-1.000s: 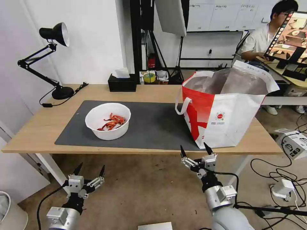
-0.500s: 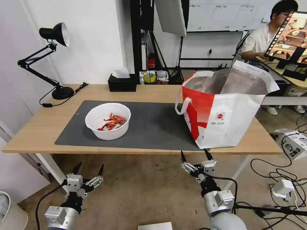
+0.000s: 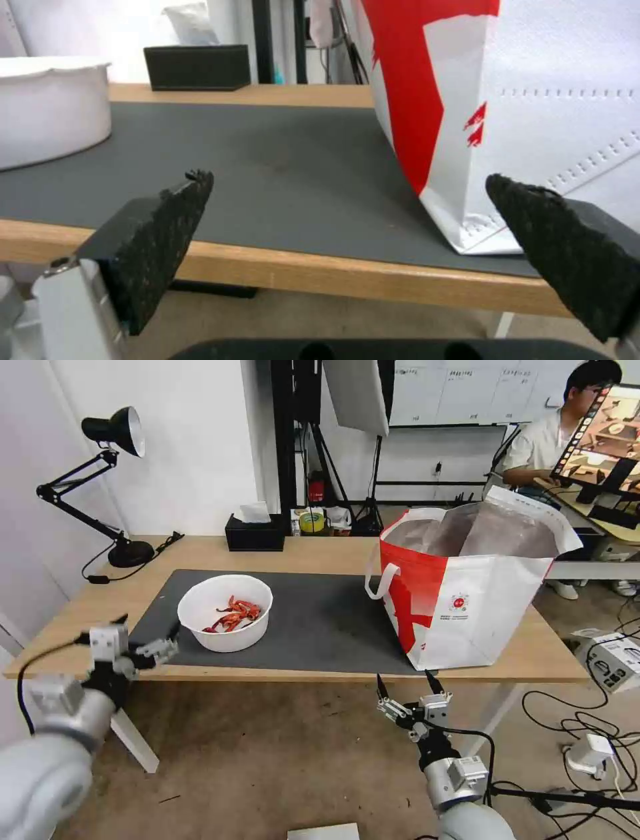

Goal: Pick up the trash from the table and place it into the takeout bag.

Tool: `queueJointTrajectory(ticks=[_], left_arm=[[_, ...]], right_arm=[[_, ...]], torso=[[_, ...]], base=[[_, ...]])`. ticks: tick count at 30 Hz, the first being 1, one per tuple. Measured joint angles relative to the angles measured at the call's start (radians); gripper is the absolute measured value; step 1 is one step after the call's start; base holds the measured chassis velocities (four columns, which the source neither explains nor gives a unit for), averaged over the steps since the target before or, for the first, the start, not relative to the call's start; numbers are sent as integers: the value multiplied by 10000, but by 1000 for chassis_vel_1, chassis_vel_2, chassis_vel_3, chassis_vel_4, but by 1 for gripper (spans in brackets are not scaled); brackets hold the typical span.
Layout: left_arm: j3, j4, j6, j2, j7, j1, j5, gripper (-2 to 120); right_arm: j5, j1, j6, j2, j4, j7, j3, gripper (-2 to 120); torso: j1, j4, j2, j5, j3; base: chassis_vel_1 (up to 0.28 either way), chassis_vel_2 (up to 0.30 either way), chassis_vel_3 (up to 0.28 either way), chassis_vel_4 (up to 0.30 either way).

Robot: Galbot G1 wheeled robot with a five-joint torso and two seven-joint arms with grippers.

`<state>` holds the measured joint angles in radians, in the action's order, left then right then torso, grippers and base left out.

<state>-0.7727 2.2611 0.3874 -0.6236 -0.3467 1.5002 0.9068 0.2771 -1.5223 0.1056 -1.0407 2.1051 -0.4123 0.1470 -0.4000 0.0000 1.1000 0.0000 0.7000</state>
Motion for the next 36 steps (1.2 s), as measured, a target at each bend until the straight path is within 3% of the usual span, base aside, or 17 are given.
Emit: queueJointTrajectory(ticks=[6, 12, 17, 23, 36], left_arm=[[793, -613, 821, 892, -415, -1268, 1519, 100], [1843, -1893, 1545, 1504, -424, -2778, 2646, 100], [2574, -2504, 1845, 1639, -414, -3940, 3515, 100], [4009, -3220, 2418, 1669, -516, -5676, 4664, 100], [4943, -4464, 3367, 1495, -552, -7151, 5723, 100]], right_arm=[[4, 2, 0, 1, 2, 1, 0, 100], [7, 7, -1, 2, 6, 6, 0, 100], [8, 7, -1, 2, 11, 6, 0, 100], [7, 8, -1, 3, 12, 7, 1, 100], [8, 8, -1, 2, 12, 8, 1, 100]], torso=[[-1, -1, 0, -1, 1], [0, 1, -1, -2, 1], [0, 1, -1, -2, 1], [-1, -1, -1, -1, 1], [0, 0, 0, 0, 0]], base=[[0, 0, 0, 0], [0, 0, 0, 0], [0, 0, 0, 0], [0, 0, 0, 0], [0, 0, 0, 0]])
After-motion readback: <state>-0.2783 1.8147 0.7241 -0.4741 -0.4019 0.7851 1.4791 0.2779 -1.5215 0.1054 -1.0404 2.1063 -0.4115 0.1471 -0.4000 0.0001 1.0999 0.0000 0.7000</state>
